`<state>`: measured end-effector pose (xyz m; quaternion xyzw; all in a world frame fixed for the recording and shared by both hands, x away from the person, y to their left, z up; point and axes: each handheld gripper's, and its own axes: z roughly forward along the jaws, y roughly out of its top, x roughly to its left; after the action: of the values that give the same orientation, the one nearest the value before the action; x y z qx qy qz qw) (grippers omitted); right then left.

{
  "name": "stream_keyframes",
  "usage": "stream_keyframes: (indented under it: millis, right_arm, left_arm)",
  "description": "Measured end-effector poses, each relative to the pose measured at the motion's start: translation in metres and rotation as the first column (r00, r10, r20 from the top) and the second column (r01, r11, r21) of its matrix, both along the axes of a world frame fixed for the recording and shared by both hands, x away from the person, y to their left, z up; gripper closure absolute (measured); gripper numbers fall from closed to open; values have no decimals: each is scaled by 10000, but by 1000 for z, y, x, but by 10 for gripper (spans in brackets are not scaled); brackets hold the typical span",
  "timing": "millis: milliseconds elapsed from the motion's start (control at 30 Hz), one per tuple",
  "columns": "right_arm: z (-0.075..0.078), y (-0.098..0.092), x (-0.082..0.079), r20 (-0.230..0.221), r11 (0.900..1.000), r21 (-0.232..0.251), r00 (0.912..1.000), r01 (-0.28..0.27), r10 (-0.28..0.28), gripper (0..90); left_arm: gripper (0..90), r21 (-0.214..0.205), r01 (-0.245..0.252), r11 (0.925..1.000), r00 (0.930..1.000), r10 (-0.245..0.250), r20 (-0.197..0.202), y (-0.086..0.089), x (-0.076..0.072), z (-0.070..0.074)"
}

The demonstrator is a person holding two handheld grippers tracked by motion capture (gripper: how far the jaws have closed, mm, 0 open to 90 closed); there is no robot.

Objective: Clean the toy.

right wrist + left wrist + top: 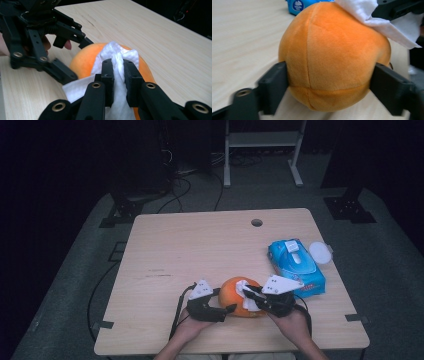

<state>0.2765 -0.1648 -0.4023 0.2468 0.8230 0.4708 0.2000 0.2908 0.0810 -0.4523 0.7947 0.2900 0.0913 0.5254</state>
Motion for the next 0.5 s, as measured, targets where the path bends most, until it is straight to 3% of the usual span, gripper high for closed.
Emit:
stream_keyframes:
  millis: [100, 200, 267, 333, 400, 433, 467, 500]
  right_arm:
    - [6, 16, -14, 601, 9992, -258, 9977, -312, 327, 794]
    - [6, 33, -22, 845, 9940, -660, 9921, -869, 924, 794]
    - [7, 33, -23, 1135, 9916, -1086, 9901, -706, 829, 796]
    - [10, 21, -15, 927, 9975, -644, 9950, -305, 365, 796]
    - [11, 6, -8, 858, 9984, -495, 9960, 287, -244, 796]
    - [10, -2, -4, 766, 9984, -296, 9960, 476, -452, 796]
    - [9, -10, 0, 208, 9988, 365, 9992, 332, -340, 795]
    - [8, -13, 2, -143, 9979, 635, 9998, 122, -113, 795]
  left_arm:
    - [302, 463, -119, 9989, 9958, 76, 917, -9, -11, 8]
    - [311, 1269, -226, 9917, 9824, -15, 1866, -20, -23, 12]
    - [326, 1131, -255, 9933, 9797, 23, 2007, -19, -25, 13]
    - [363, 915, -200, 9956, 9750, -9, 2222, -16, -24, 16]
    - [455, 663, -35, 9978, 9722, -121, 2340, -13, -25, 19]
    - [433, 696, 12, 9976, 9756, -165, 2189, -12, -23, 19]
    - [383, 650, 10, 9979, 9795, -141, 2012, -12, -22, 18]
    - [327, 547, -132, 9984, 9841, 33, 1774, -13, -19, 15]
